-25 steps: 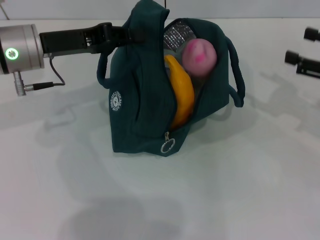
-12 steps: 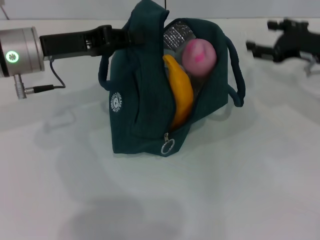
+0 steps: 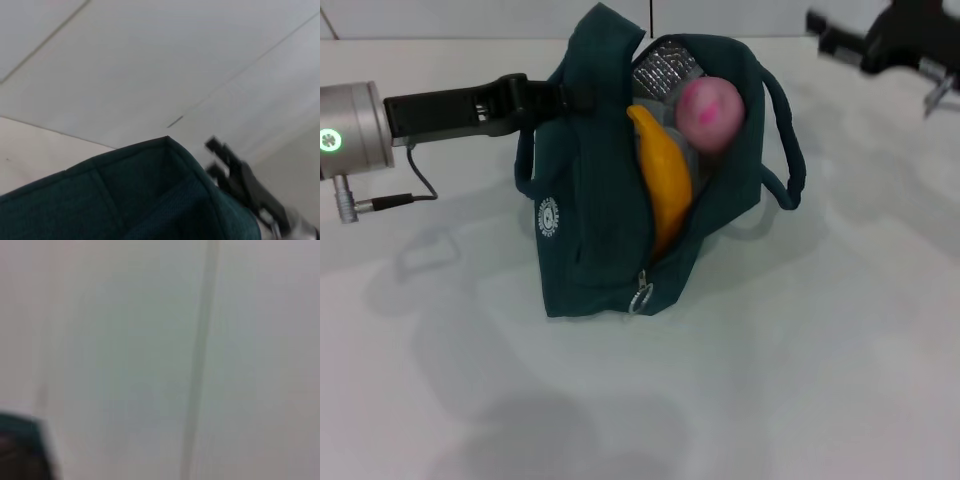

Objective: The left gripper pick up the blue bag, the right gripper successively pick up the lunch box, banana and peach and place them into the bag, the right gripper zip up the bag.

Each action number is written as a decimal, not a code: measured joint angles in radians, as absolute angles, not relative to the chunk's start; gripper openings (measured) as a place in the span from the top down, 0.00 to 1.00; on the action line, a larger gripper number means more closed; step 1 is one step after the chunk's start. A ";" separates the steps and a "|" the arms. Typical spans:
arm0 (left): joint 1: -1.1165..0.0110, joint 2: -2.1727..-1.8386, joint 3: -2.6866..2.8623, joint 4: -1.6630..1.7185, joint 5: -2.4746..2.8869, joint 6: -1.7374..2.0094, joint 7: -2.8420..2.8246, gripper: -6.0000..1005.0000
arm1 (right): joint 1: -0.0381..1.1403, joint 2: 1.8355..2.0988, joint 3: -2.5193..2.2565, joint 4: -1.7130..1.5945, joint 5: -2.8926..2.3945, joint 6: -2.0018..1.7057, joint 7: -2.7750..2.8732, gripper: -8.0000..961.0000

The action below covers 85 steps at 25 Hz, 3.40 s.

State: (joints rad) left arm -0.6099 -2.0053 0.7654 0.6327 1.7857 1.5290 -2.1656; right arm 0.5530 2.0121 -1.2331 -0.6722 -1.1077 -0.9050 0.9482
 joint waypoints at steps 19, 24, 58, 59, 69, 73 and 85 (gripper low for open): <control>-0.616 -2.009 0.750 0.632 1.776 1.526 -2.159 0.93 | 0.707 2.024 -1.424 -0.512 -1.152 -0.668 0.986 0.20; -0.607 -2.009 0.750 0.632 1.775 1.533 -2.157 0.93 | 0.708 2.026 -1.391 -0.573 -1.074 -0.572 0.916 0.20; -0.570 -2.034 0.757 0.525 1.782 1.641 -2.101 0.92 | 0.316 2.013 -1.440 -0.860 -0.907 -0.938 0.888 0.20; -0.573 -2.034 0.758 0.525 1.782 1.641 -2.099 0.92 | 0.314 2.013 -1.440 -0.857 -0.909 -0.939 0.894 0.20; -0.587 -2.031 0.775 0.525 1.786 1.660 -2.094 0.91 | 0.306 2.011 -1.466 -0.848 -0.949 -0.942 0.947 0.20; -0.587 -2.035 0.775 0.525 1.787 1.669 -2.088 0.75 | 0.308 2.011 -1.466 -0.849 -1.018 -0.956 1.029 0.20; -0.633 -2.050 0.775 0.525 1.814 1.548 -2.042 0.58 | 0.386 2.019 -1.587 -0.798 -1.024 -1.014 1.078 0.20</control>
